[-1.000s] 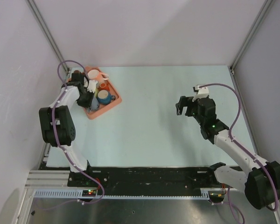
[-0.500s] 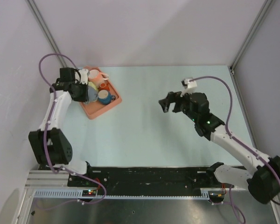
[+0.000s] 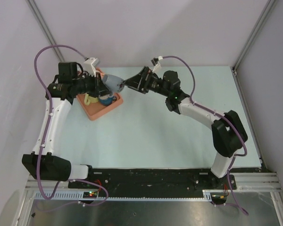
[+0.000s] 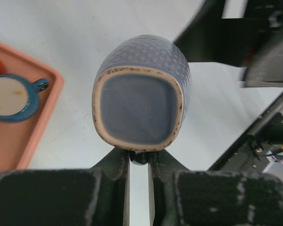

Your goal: Turn the mug right side up

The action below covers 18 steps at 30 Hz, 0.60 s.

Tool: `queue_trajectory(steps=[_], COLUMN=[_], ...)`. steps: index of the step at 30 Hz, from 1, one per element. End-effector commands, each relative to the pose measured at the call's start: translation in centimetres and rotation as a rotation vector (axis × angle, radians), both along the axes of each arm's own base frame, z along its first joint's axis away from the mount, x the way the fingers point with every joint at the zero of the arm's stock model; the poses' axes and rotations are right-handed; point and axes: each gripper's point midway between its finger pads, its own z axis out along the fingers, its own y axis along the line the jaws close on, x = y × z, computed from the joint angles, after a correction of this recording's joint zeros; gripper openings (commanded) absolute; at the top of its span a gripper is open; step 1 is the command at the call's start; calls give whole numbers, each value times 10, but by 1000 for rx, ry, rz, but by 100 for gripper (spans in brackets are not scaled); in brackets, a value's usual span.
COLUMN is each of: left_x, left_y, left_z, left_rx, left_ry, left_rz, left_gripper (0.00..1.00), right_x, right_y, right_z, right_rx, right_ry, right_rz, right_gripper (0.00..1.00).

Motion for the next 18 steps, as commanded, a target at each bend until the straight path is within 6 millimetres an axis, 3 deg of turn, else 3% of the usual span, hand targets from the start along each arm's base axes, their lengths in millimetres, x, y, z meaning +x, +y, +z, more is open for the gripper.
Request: queue_trajectory(steps=[1,7,15,17,18], left_x=[-21,-19,-9,-9,-9], left_y=[-31,-41,-45,-46,-46], left_z=[44,40,40,38,37], left_rx=[-132,-119,-88,-82,-80], left_ry=[-40,-32,-44,-46,-45], left_rz=[-98,-123,-116,-120,-124], left_gripper=[0,0,0,0,0], right_x=[-15,-21,-43,-47,-48], right_y=[12,20,25,23,22], right_z=[58,61,74,80,82], right_rx=[194,252,397,412,415], right_ry=[45,105,181,170,163], right_rz=[146,225,397,416,419], right_gripper=[99,91,62,47,34])
